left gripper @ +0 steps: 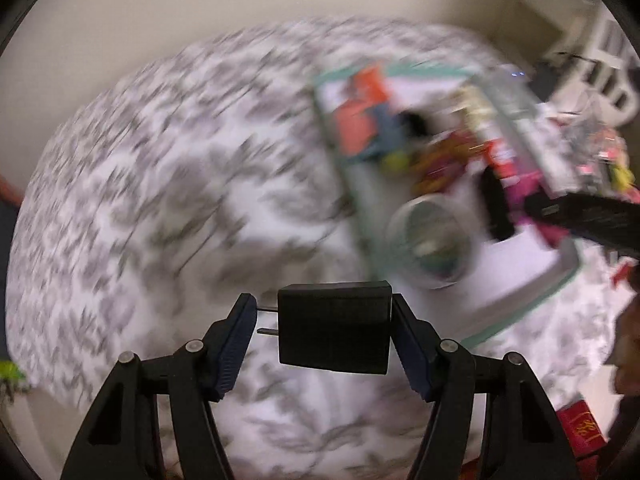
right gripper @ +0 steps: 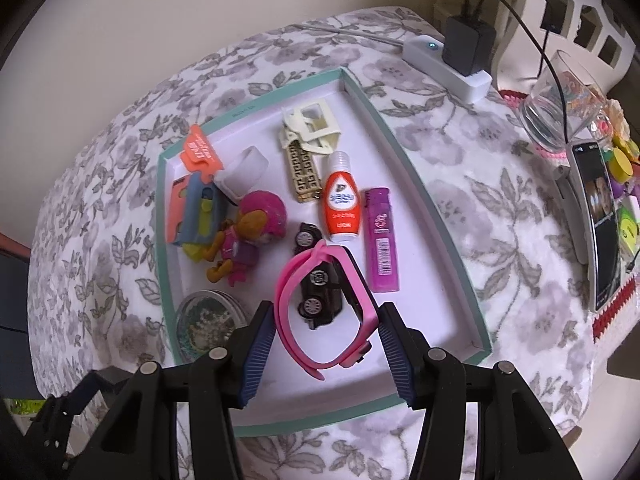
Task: Organize rigid objects
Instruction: 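Lower the pink band into the tray and open the right tool while the left tool lowers the plug, then release the plug at the tray rim with the left tool and withdraw both tools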
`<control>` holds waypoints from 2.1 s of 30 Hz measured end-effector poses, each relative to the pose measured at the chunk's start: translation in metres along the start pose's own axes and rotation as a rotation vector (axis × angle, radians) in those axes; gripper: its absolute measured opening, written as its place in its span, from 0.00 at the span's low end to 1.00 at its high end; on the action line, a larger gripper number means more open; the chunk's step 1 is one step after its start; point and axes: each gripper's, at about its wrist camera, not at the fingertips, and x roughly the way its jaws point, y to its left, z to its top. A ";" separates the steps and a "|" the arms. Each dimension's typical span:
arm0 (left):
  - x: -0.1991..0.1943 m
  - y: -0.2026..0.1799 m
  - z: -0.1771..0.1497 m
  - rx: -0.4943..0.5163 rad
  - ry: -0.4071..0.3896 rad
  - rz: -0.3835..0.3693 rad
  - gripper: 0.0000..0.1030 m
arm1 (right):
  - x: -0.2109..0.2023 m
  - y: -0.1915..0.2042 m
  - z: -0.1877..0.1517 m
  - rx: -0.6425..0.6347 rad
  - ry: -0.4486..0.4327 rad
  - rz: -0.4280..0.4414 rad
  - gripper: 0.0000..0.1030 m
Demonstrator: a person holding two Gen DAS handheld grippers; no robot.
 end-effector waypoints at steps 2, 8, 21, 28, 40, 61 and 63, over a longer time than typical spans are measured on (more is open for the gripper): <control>-0.007 -0.024 0.006 0.068 -0.052 -0.018 0.66 | 0.002 -0.007 0.000 0.016 0.010 -0.005 0.54; -0.003 -0.079 0.011 0.235 -0.088 -0.016 0.66 | 0.006 -0.027 0.001 0.054 0.034 -0.020 0.54; 0.015 -0.104 0.011 0.281 -0.082 0.021 0.66 | 0.015 -0.031 0.000 0.036 0.074 -0.033 0.56; 0.013 -0.092 0.014 0.221 -0.076 0.009 0.81 | 0.016 -0.026 -0.001 0.029 0.067 -0.028 0.62; -0.003 -0.033 0.014 0.038 -0.057 0.091 0.81 | 0.001 -0.007 -0.006 -0.026 0.021 -0.028 0.62; -0.029 0.054 -0.013 -0.221 -0.058 0.125 0.81 | -0.051 0.047 -0.047 -0.192 -0.144 0.015 0.93; -0.032 0.055 -0.016 -0.224 -0.067 0.130 0.81 | -0.056 0.049 -0.051 -0.196 -0.164 0.025 0.95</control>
